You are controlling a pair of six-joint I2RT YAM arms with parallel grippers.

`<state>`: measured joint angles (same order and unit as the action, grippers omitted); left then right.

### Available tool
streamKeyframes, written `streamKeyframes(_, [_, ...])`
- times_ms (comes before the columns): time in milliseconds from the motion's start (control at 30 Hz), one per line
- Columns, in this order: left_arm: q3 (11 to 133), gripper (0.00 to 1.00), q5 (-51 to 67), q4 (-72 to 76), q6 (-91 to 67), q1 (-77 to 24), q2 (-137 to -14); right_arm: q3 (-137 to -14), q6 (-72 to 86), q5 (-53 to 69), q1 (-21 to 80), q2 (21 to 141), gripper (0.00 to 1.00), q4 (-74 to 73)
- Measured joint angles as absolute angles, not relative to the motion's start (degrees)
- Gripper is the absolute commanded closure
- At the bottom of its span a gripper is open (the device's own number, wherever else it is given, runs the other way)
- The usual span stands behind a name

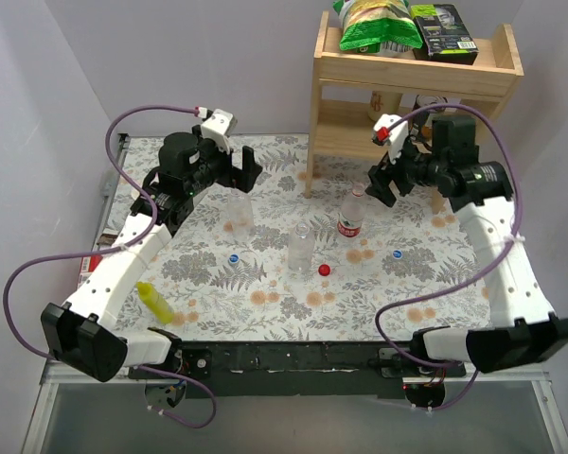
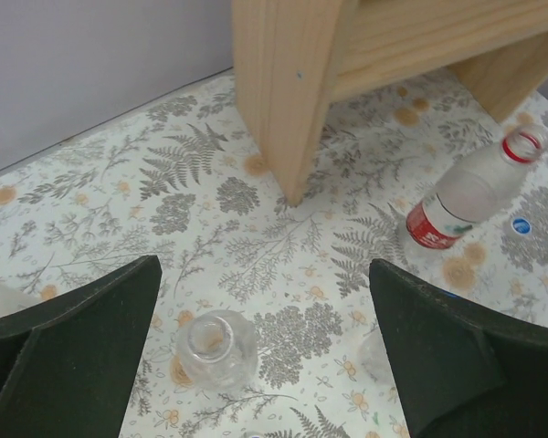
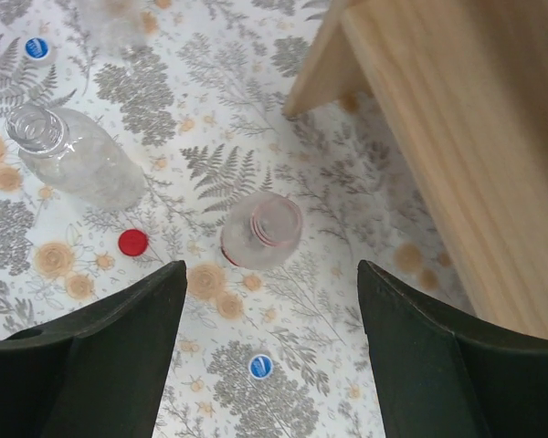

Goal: Screw on the bottle caps

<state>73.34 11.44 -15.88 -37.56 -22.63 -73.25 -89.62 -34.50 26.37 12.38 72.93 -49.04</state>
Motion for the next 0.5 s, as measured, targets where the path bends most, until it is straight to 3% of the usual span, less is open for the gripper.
streamKeyframes(267, [72.69, 0.02, 15.94, -17.96, -34.61, -24.51, -71.53, -92.92, -33.61, 30.26, 15.49, 85.52, 0.15, -50.33])
streamKeyframes(500, [72.58, 0.02, 16.97, -18.00, -34.02, -24.51, -70.39, -93.43, -31.66, 29.74, 16.01, 86.32, 0.14, -50.48])
